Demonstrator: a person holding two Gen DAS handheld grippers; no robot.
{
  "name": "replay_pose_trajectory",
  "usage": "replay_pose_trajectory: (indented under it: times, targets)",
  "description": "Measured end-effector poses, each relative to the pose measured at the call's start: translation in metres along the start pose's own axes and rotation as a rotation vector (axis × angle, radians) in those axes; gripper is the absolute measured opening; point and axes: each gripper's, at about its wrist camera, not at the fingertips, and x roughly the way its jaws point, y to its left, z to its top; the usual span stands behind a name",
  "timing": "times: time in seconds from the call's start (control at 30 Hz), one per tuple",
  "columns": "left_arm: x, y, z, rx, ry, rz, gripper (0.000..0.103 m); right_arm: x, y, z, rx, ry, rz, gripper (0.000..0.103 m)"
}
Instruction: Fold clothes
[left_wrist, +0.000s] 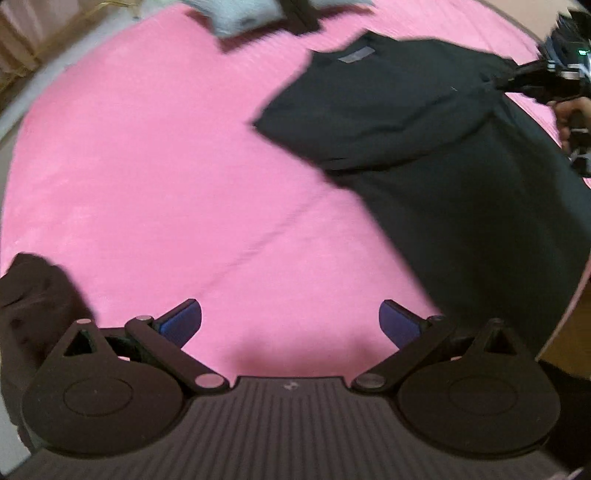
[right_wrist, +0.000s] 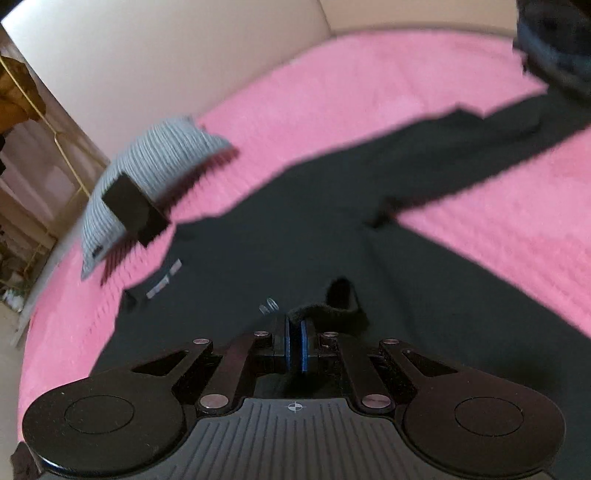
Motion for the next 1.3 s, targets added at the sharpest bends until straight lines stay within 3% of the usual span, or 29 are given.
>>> replay_pose_trajectory:
  times: [0.07,0.23,0.4,0.5,0.67,0.73,0.77,0.97,1.07,1.3]
  targets:
    - [0.009,-0.035,0.017,0.019,0.029,-0.010,0.101,0.009,-0.019,0.006,0.008,0.040,0.027,0.004]
    - [0.012,-0.102,0.065,0.078,0.025,-0.032,0.101,-0.024,-0.020,0.041,-0.067,-0.029,0.194,0.003]
    - [0.024,-0.136,0.098,0.134,0.037,-0.059,0.101,-0.001,-0.069,0.031,-0.021,0.031,0.079,0.004]
    - [0.032,-0.147,0.108,0.191,0.046,-0.047,0.101,0.016,-0.089,0.035,-0.013,0.054,0.074,0.004]
    - [0.043,-0.151,0.123,0.196,0.062,-0.046,0.101,0.033,-0.107,0.038,0.025,0.173,0.057,0.006]
    - [0.048,-0.151,0.129,0.205,0.067,-0.047,0.101,0.023,-0.114,0.040,0.026,0.166,0.030,0.048]
    - [0.050,-0.153,0.134,0.211,0.067,-0.048,0.101,0.018,-0.119,0.041,0.031,0.158,0.009,0.057]
    - [0.070,-0.162,0.149,0.262,0.070,-0.015,0.101,-0.012,-0.134,0.058,0.048,0.126,-0.010,0.060]
    - [0.083,-0.154,0.143,0.288,0.072,0.074,0.100,-0.016,-0.114,0.058,-0.020,0.137,0.034,0.060]
    - [0.143,-0.097,0.140,0.124,0.070,0.154,0.081,0.000,-0.048,0.030,-0.114,0.184,0.094,0.060]
